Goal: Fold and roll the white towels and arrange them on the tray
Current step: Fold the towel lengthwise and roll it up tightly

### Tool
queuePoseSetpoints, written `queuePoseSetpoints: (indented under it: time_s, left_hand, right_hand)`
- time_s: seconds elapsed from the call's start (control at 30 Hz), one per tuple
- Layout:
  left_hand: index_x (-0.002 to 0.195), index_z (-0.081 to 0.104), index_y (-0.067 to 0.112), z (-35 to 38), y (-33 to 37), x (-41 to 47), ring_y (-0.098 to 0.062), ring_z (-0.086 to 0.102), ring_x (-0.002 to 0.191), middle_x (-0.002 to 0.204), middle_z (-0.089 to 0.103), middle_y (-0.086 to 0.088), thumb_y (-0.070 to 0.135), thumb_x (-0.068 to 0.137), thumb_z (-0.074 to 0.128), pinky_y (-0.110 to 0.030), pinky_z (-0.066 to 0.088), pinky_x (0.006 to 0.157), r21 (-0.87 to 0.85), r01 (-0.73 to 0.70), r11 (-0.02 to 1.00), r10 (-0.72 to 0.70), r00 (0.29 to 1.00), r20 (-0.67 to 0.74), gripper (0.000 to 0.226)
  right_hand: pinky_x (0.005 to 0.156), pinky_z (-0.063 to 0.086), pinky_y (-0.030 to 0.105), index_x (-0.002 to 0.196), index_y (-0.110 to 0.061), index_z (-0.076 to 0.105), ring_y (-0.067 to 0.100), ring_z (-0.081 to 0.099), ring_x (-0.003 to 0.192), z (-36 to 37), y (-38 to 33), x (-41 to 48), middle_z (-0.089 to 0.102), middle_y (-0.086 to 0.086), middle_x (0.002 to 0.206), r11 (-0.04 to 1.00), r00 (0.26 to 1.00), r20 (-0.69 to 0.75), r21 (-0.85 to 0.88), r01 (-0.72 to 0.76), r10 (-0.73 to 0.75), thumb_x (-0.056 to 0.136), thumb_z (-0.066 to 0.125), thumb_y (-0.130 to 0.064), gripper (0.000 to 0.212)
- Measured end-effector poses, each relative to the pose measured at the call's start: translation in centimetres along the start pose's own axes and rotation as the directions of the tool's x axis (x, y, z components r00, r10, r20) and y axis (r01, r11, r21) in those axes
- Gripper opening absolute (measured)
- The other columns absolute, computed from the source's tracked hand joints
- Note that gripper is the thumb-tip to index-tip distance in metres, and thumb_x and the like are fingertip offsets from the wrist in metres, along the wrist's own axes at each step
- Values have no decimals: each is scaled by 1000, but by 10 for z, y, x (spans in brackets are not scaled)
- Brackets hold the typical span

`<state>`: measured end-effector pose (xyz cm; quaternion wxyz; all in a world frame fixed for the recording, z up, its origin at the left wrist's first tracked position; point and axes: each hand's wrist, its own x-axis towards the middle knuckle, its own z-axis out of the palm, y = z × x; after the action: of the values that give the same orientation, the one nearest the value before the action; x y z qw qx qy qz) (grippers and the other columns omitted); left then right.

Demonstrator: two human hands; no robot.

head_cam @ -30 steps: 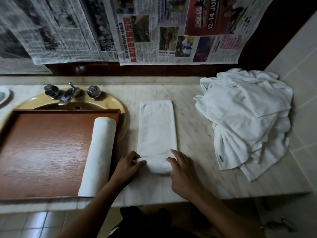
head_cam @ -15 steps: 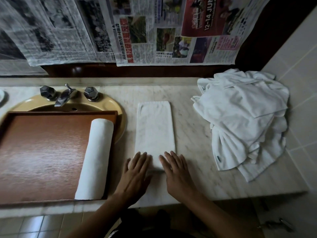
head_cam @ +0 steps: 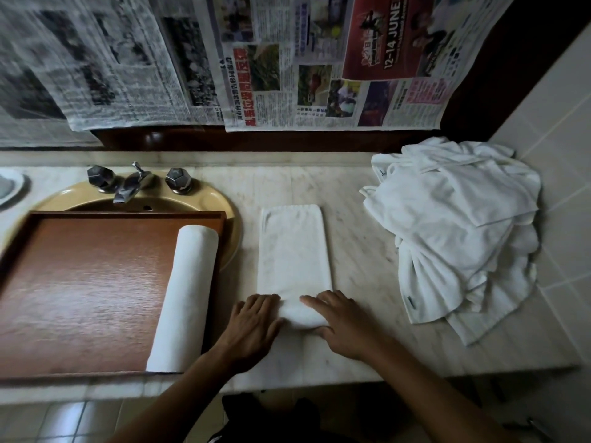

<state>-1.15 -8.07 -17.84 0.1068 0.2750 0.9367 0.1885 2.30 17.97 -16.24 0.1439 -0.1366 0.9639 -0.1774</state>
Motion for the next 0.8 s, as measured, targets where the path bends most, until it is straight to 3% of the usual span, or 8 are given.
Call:
queuePoseSetpoints:
  time_s: [0.1,0.27,0.37,0.47,0.57,0.7,0.8]
  left_hand:
    - [139,48,24,6,7,-16,-17,46,127,136,53,9,65,103,15,-38,35,100,-55,29,998,-30,999,-20,64]
    - [130,53,31,9,16,-30,-10,43,126,130,54,18,79,94,10,-37,32,97,-171,106,979,-104,994,24,74]
    - [125,55,35,10,18,-33,-8,42,124,128,54,21,85,87,15,-38,31,95,-237,187,953,-182,982,45,75]
    - [122,59,36,10,19,-32,-12,45,120,126,56,19,79,85,23,-41,34,95,-271,265,926,-257,964,63,67]
    - [116,63,37,10,19,-29,-13,47,115,118,56,19,78,84,30,-43,39,98,-328,326,887,-325,944,59,62]
    - [110,69,34,10,22,-23,-20,55,110,109,61,13,76,83,35,-42,43,96,-382,366,848,-380,924,42,60]
    - [107,71,31,5,25,-18,-21,57,107,105,62,8,76,77,39,-42,45,96,-419,422,804,-434,898,73,62]
  right_hand:
    - [104,40,35,152,-37,35,16,44,133,0,-1,-20,45,-12,146,998,1000,-2,64,-8,8,93,62,-47,66]
    - [101,39,28,141,-40,38,17,47,124,5,0,-46,50,-8,142,962,986,46,217,-166,160,85,73,-58,68]
    - [108,41,30,138,-41,46,7,46,127,9,3,-52,50,-15,141,935,990,33,326,-141,138,85,69,-63,62]
    - [111,40,30,137,-34,57,3,45,129,13,9,-51,47,-19,137,920,991,-36,378,-102,125,91,65,-53,50]
    - [111,38,28,138,-33,61,5,44,126,14,11,-47,48,-18,132,919,984,-47,366,-145,174,97,62,-47,43]
    - [106,39,34,136,-35,63,15,48,122,12,4,-39,58,-10,133,946,970,-79,254,-202,229,91,37,-64,59]
    - [100,44,36,135,-32,65,19,51,120,13,-12,-41,60,-7,131,971,940,-259,144,-189,222,94,40,-55,53]
